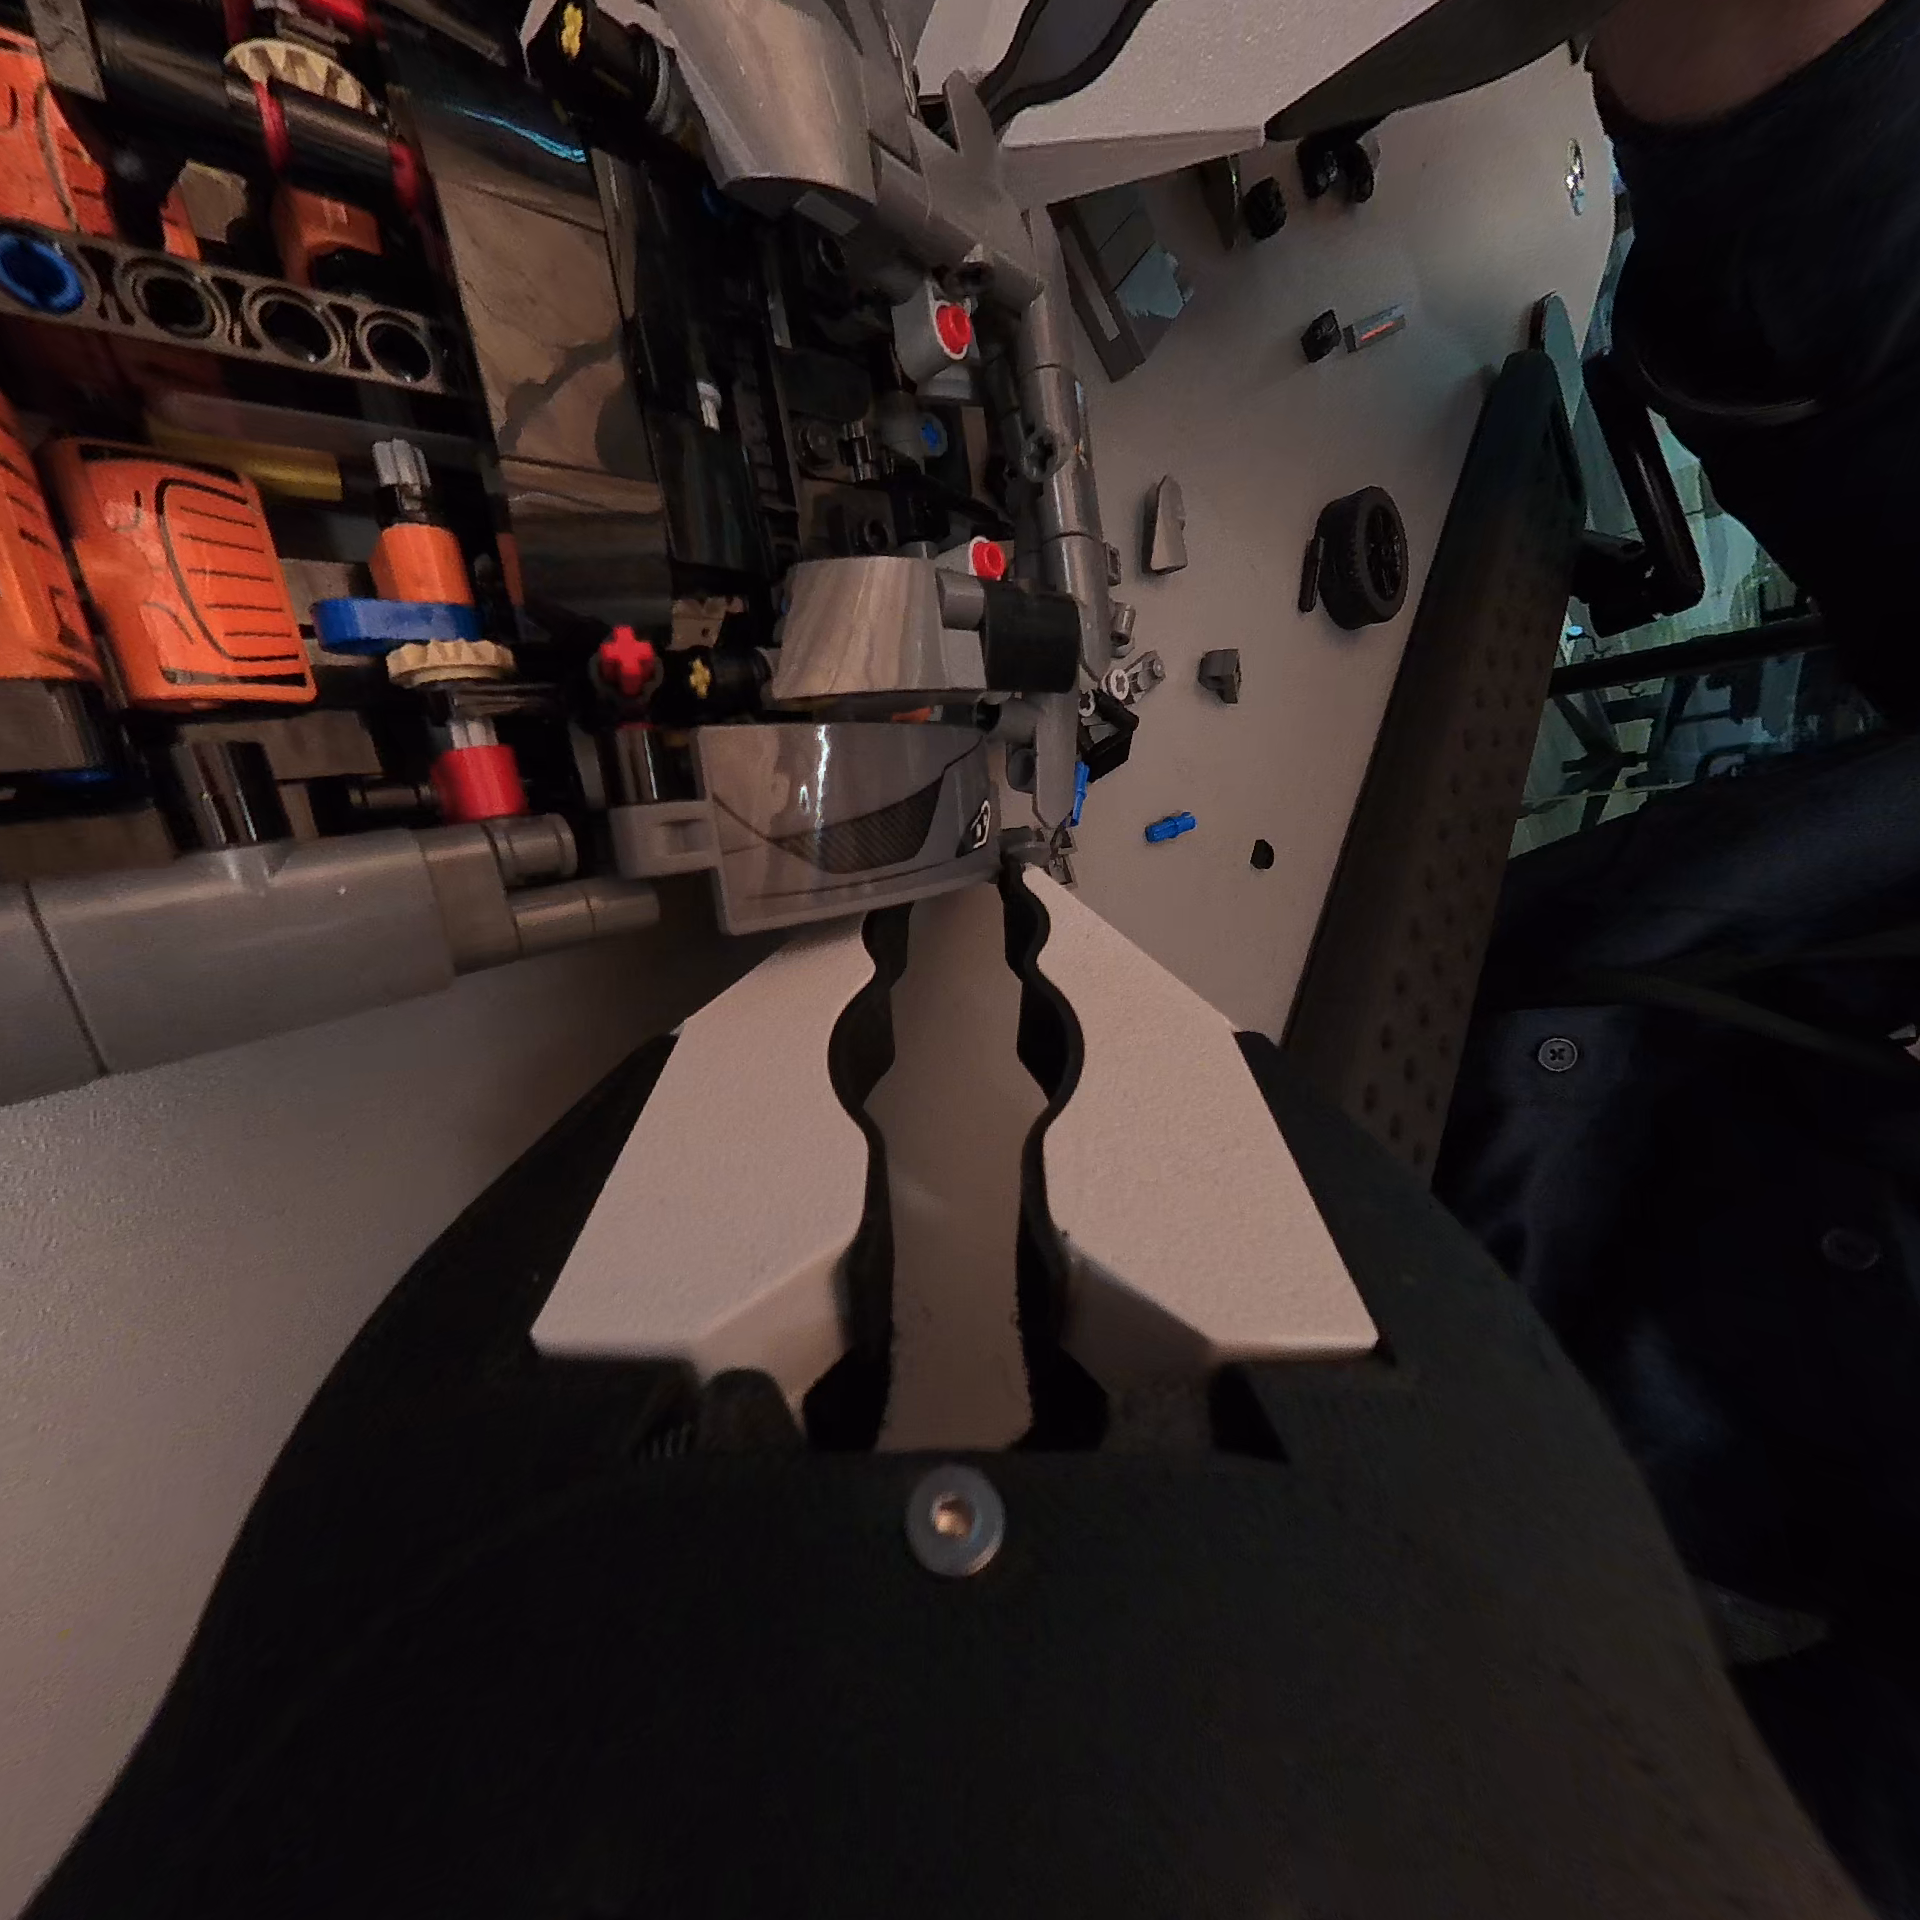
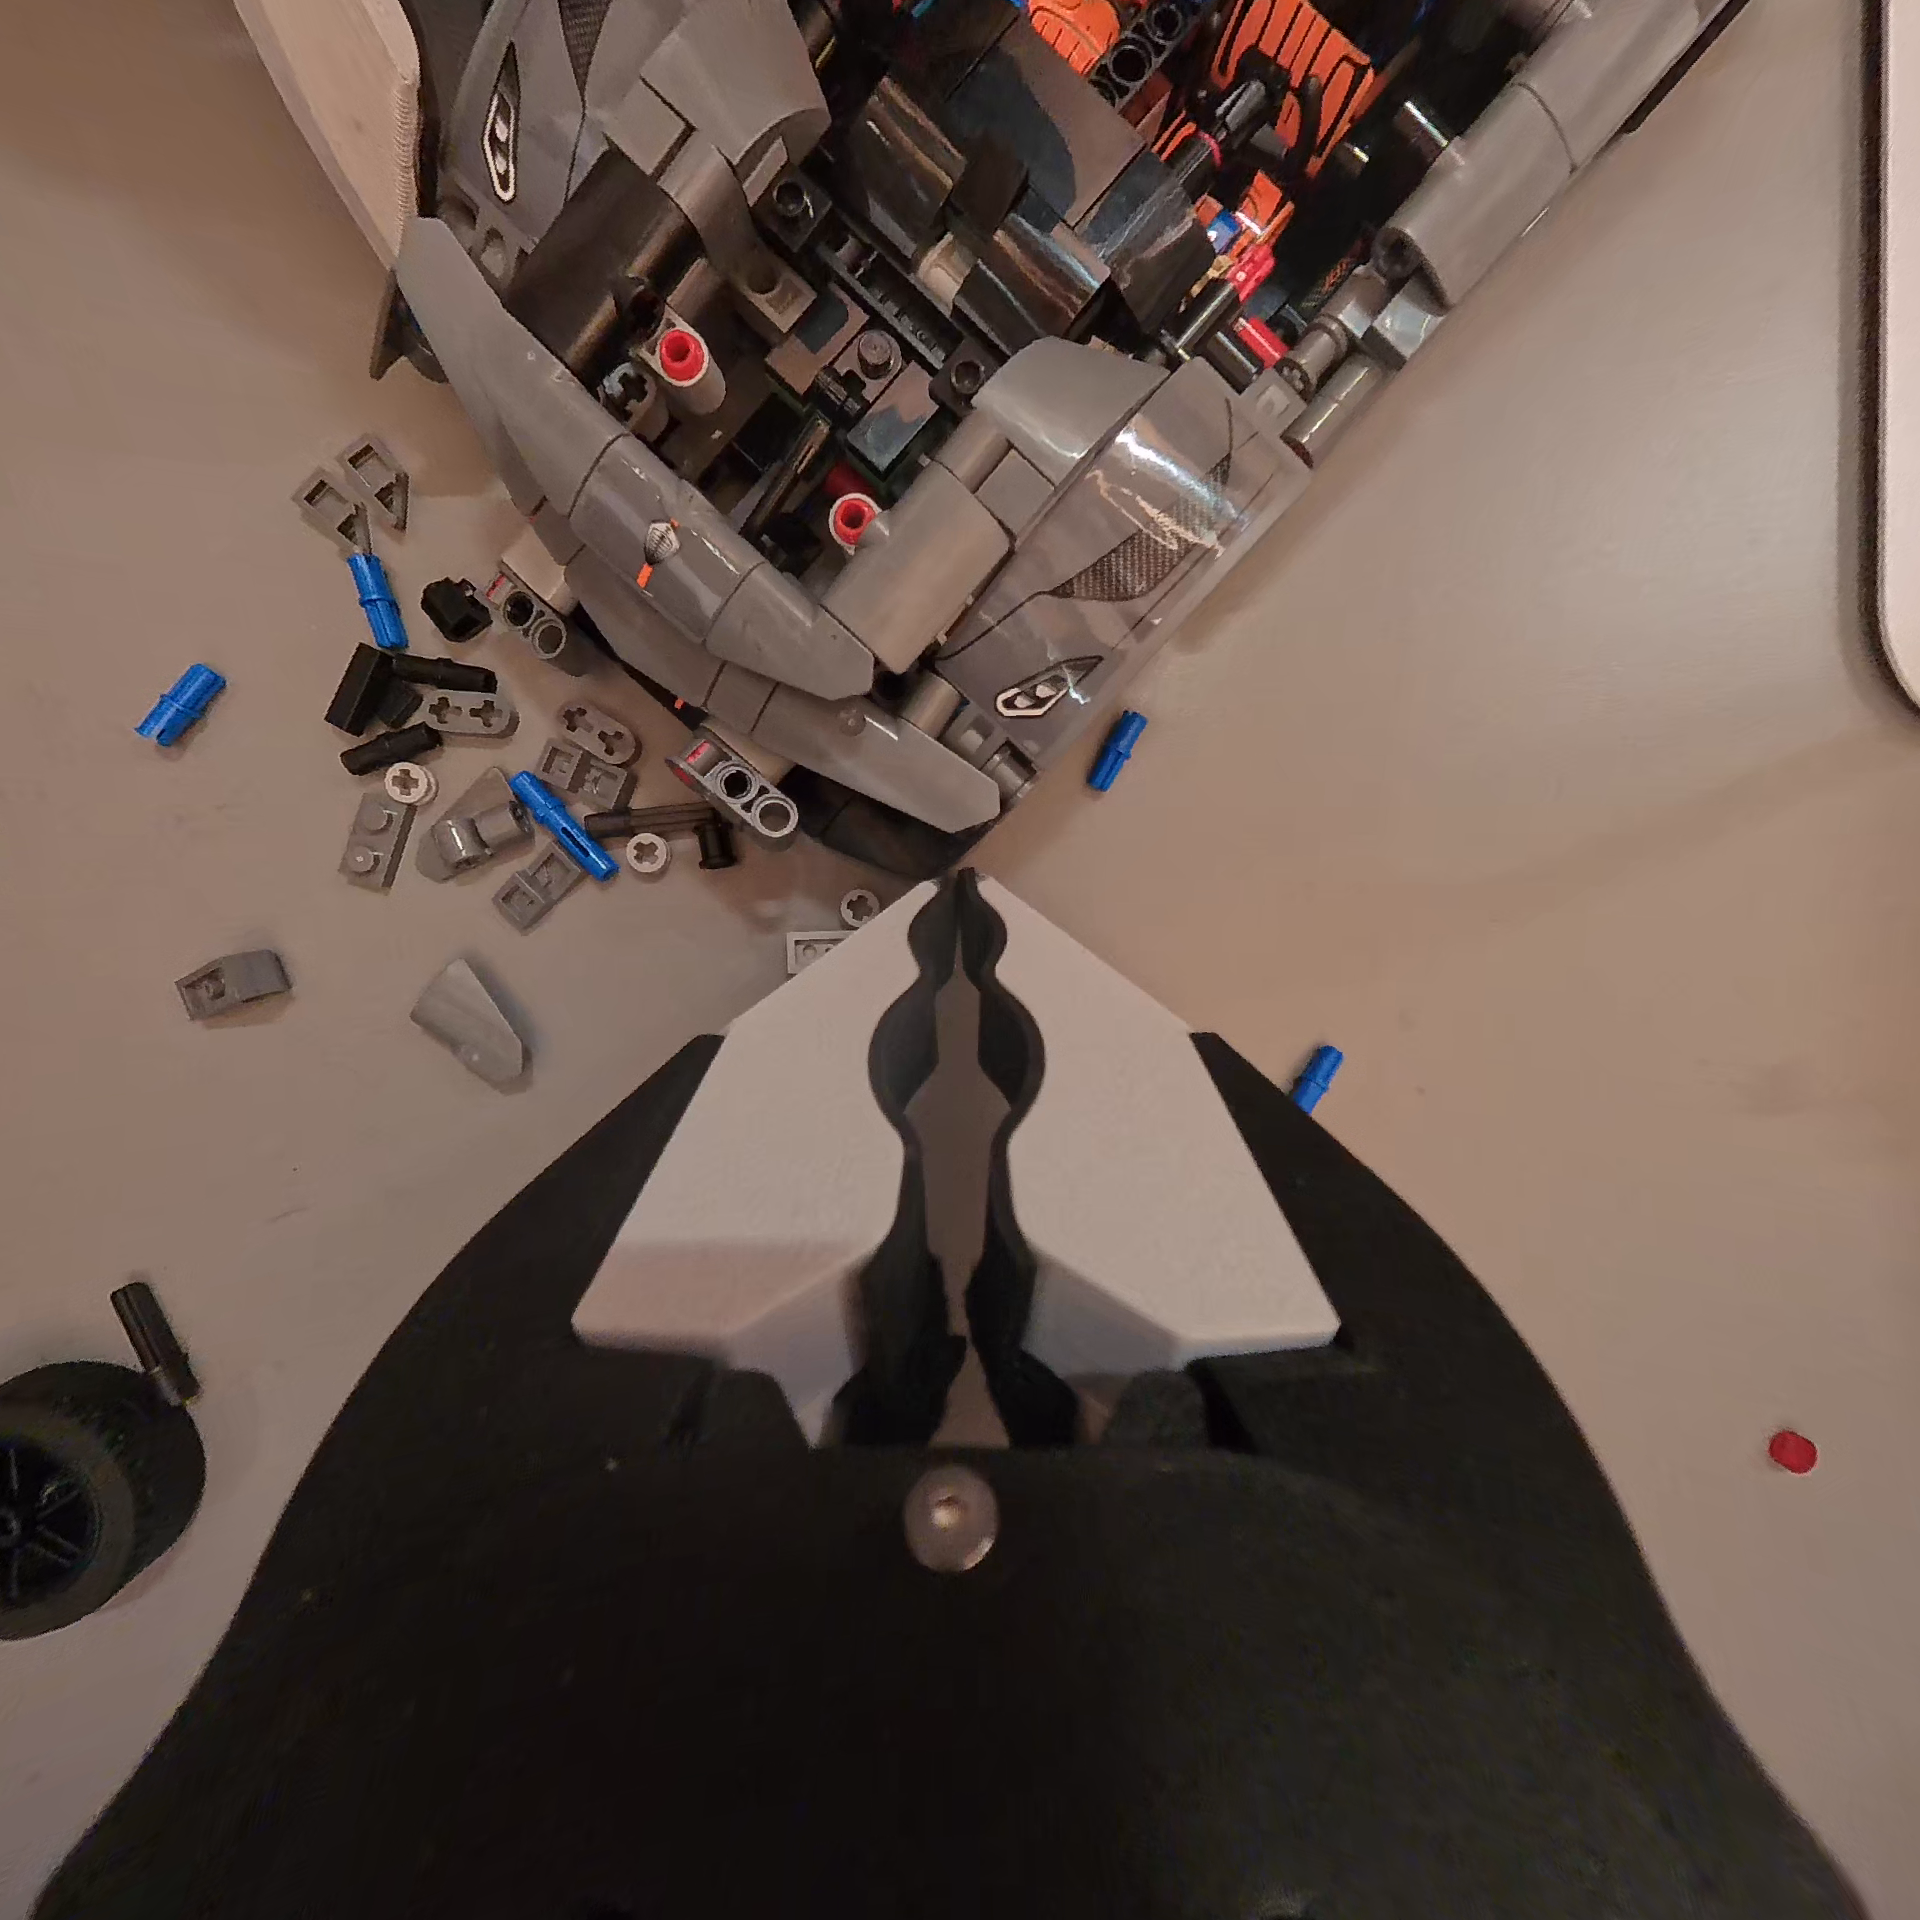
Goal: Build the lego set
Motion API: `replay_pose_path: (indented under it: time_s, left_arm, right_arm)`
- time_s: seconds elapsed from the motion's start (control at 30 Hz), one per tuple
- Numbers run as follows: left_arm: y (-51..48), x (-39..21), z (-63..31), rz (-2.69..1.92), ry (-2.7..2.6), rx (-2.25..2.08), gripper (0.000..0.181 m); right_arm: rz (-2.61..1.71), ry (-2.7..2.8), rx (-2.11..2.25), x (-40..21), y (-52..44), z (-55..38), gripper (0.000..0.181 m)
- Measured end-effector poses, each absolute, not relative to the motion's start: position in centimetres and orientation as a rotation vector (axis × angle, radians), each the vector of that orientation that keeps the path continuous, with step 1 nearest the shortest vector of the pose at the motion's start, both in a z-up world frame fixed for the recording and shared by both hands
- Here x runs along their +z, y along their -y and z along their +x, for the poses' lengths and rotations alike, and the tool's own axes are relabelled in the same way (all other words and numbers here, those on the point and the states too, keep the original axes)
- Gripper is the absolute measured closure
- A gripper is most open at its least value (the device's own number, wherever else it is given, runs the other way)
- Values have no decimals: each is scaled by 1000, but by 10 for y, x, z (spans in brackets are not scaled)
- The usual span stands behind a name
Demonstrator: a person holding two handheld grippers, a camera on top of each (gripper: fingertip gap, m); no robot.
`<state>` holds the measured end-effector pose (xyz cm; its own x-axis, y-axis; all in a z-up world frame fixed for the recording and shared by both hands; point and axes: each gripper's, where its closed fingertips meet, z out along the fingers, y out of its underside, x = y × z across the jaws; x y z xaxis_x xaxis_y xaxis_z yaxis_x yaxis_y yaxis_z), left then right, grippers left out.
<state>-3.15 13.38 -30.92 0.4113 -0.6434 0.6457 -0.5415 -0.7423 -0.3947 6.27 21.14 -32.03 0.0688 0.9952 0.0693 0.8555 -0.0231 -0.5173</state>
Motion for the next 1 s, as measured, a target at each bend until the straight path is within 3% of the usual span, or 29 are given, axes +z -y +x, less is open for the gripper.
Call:
replay_pose_path:
  time_s: [1.0]
  left_arm:
    - [-133, -309, -47, -2575, -1090, -1214, 167]
  right_arm:
    - [-1884, 1839, 463, -319, -205, 48, 181]
